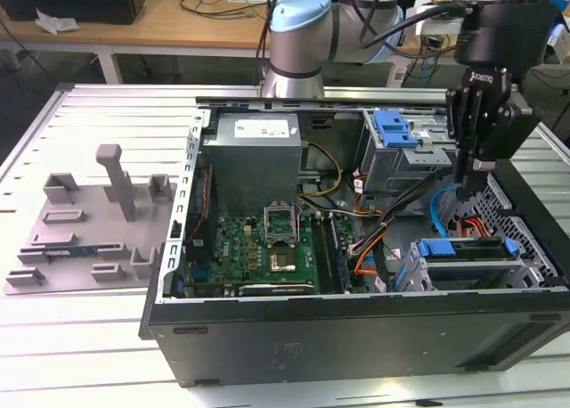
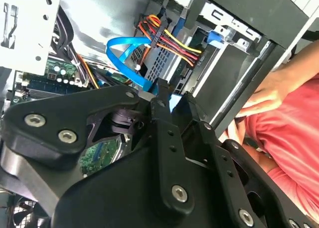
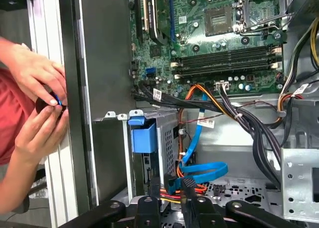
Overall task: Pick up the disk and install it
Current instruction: 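Insert the second disk wire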
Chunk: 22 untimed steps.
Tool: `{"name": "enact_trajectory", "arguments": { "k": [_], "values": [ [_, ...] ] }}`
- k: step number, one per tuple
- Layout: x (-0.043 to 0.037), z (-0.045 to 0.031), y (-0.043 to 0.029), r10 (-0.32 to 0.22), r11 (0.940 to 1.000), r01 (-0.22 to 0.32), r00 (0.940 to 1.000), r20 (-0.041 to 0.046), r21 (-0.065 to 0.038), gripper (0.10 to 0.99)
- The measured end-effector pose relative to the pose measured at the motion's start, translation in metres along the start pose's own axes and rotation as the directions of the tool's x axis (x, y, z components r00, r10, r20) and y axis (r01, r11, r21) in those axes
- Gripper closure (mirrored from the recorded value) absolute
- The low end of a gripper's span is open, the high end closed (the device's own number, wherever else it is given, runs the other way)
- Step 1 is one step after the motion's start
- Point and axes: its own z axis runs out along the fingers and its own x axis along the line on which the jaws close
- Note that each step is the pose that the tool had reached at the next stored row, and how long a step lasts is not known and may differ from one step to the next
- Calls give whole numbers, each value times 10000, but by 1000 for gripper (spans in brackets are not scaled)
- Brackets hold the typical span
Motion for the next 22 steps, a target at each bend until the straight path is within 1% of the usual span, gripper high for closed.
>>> {"name": "enact_trajectory", "arguments": {
  "k": [2,6,7,9,13,14,15,16,18,19,20,21,22],
  "values": [
    [-16,46,3,-11,10000,11,10000,-32,-21,784],
    [-19,55,5,-12,10000,12,10000,-35,-21,784],
    [-20,59,13,-10,10000,10,10000,-32,-22,796],
    [-20,61,24,-11,10000,11,10000,-34,-22,922],
    [-18,70,41,-13,10000,13,10000,-39,-21,922],
    [18,86,39,-11,10000,11,10000,-33,-21,922],
    [51,100,37,-9,10000,9,10000,-9,-24,922],
    [67,108,36,-9,10000,9,10000,7,-25,922],
    [139,138,31,-8,10000,8,10000,67,-29,922],
    [191,161,27,-6,10000,6,9999,131,-34,922],
    [236,180,24,0,10000,1,9998,216,-30,922],
    [276,197,20,11,10000,-11,9995,330,-15,922],
    [291,204,19,19,10000,-19,9992,393,-5,922]
  ]
}}
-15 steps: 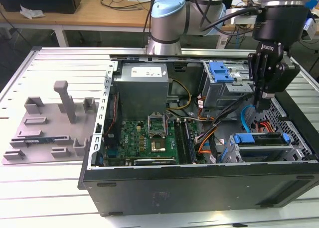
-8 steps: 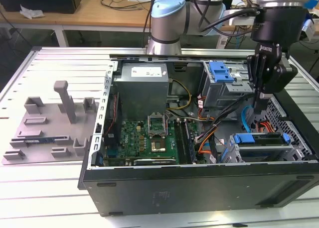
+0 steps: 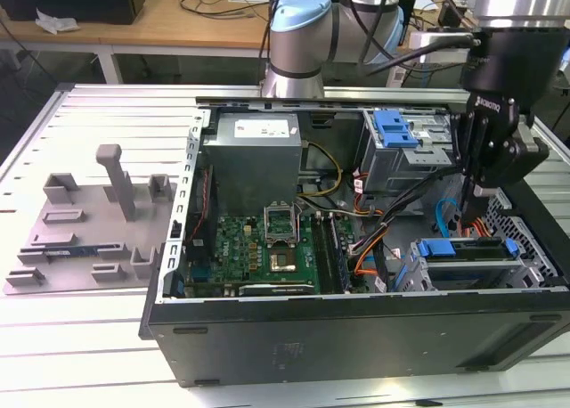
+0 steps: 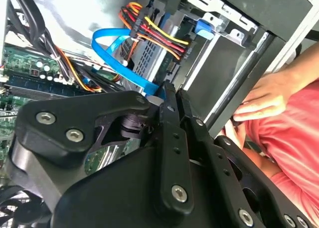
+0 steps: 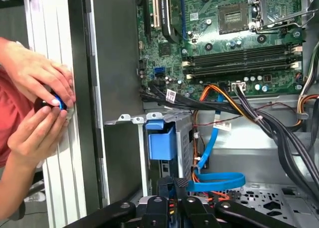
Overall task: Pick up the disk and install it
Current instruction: 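Insert the second disk wire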
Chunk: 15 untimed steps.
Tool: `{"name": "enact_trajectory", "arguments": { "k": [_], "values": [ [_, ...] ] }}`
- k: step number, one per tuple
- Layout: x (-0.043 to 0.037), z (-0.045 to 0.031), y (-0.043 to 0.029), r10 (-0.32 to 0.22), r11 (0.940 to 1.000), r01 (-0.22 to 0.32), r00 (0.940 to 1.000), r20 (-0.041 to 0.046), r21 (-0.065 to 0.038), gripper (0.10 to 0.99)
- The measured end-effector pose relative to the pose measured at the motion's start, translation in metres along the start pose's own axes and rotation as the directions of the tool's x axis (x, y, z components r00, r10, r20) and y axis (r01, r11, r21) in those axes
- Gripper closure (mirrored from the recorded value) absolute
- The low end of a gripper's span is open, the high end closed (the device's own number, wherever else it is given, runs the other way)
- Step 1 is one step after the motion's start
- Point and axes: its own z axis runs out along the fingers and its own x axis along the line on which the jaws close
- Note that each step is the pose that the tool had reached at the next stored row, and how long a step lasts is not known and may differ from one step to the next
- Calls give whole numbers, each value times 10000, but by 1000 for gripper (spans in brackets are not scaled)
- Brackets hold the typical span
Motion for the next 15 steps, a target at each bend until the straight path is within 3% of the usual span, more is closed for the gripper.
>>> {"name": "enact_trajectory", "arguments": {
  "k": [3,6,9,10,12,15],
  "values": [
    [57,22,-4,34,10000,-36,9995,324,40,922],
    [120,46,-8,66,10000,-71,9972,748,56,922],
    [173,66,-12,89,9999,-97,9942,1071,64,922],
    [207,79,-14,101,9999,-111,9920,1261,65,922],
    [263,101,-18,120,9999,-133,9881,1537,75,922],
    [323,125,-23,139,9998,-159,9830,1832,92,922]
  ]
}}
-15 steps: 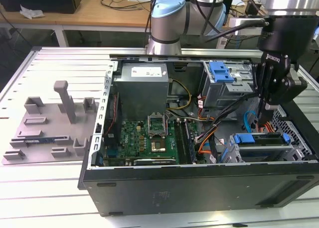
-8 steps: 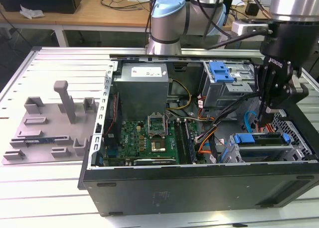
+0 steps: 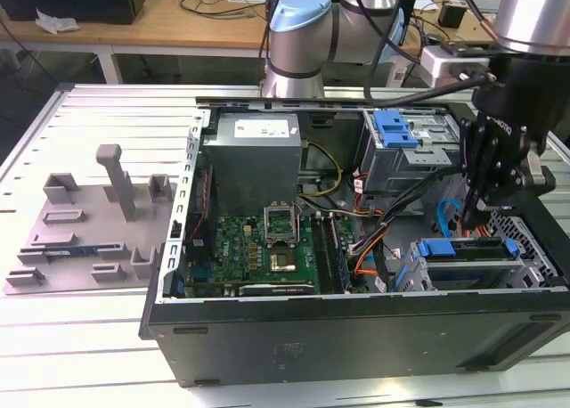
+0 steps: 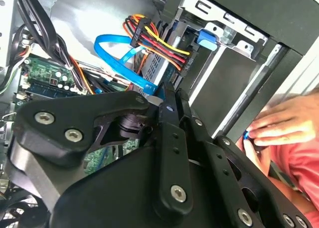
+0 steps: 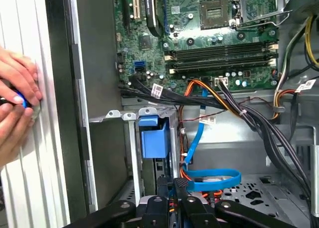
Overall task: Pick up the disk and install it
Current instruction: 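Insert the second disk wire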
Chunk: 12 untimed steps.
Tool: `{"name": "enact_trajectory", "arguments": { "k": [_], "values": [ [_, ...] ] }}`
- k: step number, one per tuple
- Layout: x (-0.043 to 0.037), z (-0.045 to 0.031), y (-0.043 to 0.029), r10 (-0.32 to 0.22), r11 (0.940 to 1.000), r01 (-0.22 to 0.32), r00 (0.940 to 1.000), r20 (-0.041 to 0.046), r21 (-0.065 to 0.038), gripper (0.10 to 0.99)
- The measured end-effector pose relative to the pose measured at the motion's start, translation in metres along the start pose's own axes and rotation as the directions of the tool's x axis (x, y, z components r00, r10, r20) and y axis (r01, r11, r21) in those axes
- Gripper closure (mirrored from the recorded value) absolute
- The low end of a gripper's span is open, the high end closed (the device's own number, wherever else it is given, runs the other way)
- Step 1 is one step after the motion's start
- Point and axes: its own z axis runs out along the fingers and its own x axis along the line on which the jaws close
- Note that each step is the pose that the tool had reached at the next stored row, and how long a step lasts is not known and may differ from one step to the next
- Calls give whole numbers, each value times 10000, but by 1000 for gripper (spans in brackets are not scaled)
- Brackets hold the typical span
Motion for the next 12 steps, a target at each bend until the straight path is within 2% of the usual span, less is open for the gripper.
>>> {"name": "enact_trajectory", "arguments": {
  "k": [4,6,8,12],
  "values": [
    [79,16,-6,24,10000,-25,9993,378,25,922],
    [111,23,-9,31,10000,-33,9986,534,33,922],
    [163,37,-13,37,10000,-39,9969,792,34,922],
    [199,56,-14,29,10000,-32,9953,969,26,922]
  ]
}}
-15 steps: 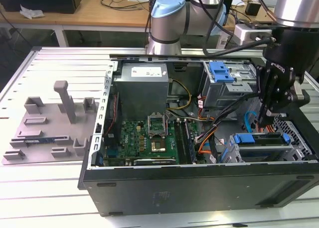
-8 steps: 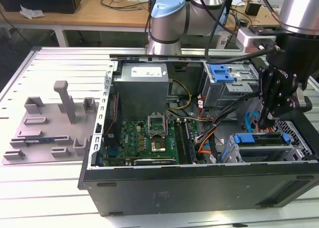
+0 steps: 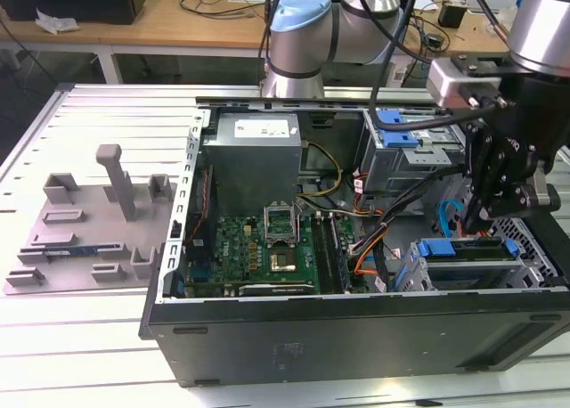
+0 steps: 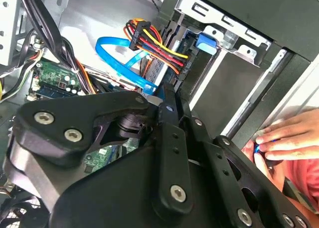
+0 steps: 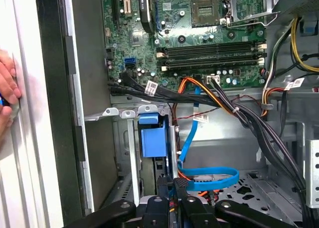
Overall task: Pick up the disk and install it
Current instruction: 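Insert the second disk wire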
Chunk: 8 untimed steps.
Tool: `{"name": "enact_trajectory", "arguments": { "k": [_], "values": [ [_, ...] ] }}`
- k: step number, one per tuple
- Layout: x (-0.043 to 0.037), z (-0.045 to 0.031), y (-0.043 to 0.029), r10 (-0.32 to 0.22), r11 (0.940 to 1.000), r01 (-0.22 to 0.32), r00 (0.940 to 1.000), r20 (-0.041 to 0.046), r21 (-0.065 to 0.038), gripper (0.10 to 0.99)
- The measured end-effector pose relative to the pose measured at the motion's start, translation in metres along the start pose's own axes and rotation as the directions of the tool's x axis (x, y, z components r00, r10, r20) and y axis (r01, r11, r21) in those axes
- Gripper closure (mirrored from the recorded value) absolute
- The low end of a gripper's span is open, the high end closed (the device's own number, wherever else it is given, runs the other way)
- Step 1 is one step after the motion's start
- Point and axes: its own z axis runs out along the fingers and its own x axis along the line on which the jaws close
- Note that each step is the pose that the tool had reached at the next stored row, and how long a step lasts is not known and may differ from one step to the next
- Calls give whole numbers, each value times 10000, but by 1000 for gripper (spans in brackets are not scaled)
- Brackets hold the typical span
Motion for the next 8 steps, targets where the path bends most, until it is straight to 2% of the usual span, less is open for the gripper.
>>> {"name": "enact_trajectory", "arguments": {
  "k": [5,8],
  "values": [
    [22,31,0,-39,10000,39,9999,145,-9,922],
    [55,37,-5,-102,9999,102,9996,274,-13,922]
  ]
}}
